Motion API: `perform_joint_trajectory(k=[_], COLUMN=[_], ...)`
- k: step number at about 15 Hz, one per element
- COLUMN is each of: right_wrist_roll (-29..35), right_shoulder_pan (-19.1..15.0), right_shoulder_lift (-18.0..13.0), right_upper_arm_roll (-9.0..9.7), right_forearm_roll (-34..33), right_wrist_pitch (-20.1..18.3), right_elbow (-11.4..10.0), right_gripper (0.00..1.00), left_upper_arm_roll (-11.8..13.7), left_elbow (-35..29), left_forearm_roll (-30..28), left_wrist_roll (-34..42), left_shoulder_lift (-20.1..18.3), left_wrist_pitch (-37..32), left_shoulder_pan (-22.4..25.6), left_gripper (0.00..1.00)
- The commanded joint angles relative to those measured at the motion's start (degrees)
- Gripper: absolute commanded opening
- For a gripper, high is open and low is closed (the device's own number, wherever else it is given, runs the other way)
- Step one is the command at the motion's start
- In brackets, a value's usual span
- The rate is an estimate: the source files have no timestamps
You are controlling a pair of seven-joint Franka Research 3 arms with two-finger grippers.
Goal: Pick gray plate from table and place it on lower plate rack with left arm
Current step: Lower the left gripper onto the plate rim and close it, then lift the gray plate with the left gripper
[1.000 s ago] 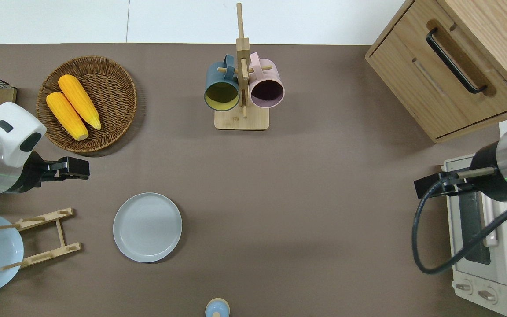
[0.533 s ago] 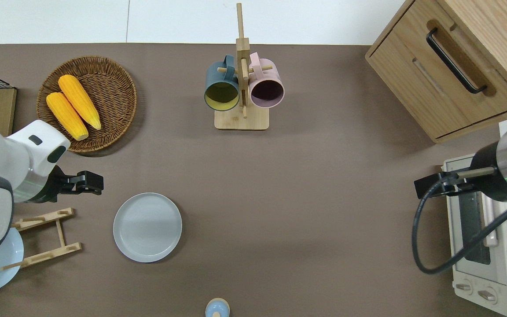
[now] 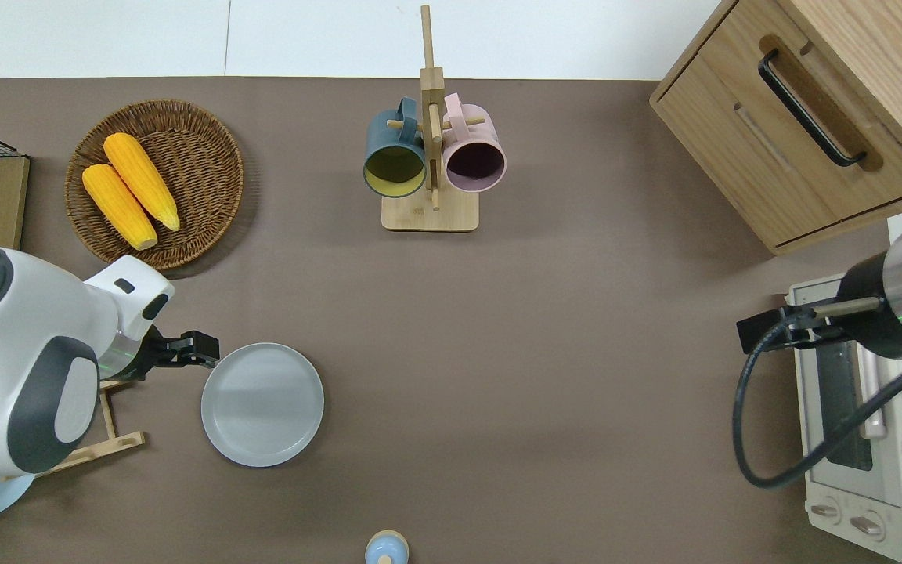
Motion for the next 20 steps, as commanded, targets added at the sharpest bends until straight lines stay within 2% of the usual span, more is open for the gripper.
perform_joint_trajectory(k=[1,5,10,11,13,15,18,19,20], right_wrist_roll=[-0.2,-0.2,-0.2,-0.2,-0.2,-0.2,-0.2,-0.2,-0.2], right_shoulder_pan=[-0.8,-0.8,-0.8,-0.8,-0.8,-0.8,-0.8,-0.8,-0.8], right_shoulder_lift=[-0.3,-0.3,-0.3,-0.3,-0.3,-0.3,-0.3,-0.3,-0.3], right_upper_arm_roll=[0.38,0.38,0.38,0.38,0.38,0.38,0.38,0.38,0.38], right_forearm_roll=[0.2,0.2,0.2,0.2,0.2,0.2,0.1,0.2,0.2], right_wrist_pitch=[-0.9,-0.9,-0.9,-0.9,-0.9,-0.9,-0.9,-0.9,-0.9], right_elbow=[0.3,0.3,0.3,0.3,0.3,0.3,0.3,0.3,0.3], right_gripper=[0.99,0.987,0.99,0.987,0.99,0.987,0.99,0.99,0.99], left_upper_arm_roll=[0.5,0.6,0.6,0.6,0.6,0.6,0.6,0.6,0.6], left_elbow=[-7.3,-12.1,-13.6,-13.7,-13.7,-13.7,-13.7,-13.7,-13.6], left_forearm_roll=[-0.4,-0.4,-0.4,-0.4,-0.4,-0.6,-0.8,-0.8,-0.8], left_wrist_roll=[-0.8,-0.6,-0.9,-0.9,-0.9,-1.1,-1.0,-1.1,-1.1], left_shoulder_lift=[-1.0,0.3,2.0,2.3,2.9,3.2,3.5,3.5,3.5], left_wrist_pitch=[7.4,11.3,11.2,11.3,11.5,11.5,11.6,11.5,11.5], left_shoulder_pan=[-0.4,-0.2,-0.6,-0.6,-0.6,-0.6,-0.6,-0.6,-0.6], left_gripper=[0.99,0.99,0.99,0.94,0.79,0.58,0.15,0.04,0.0])
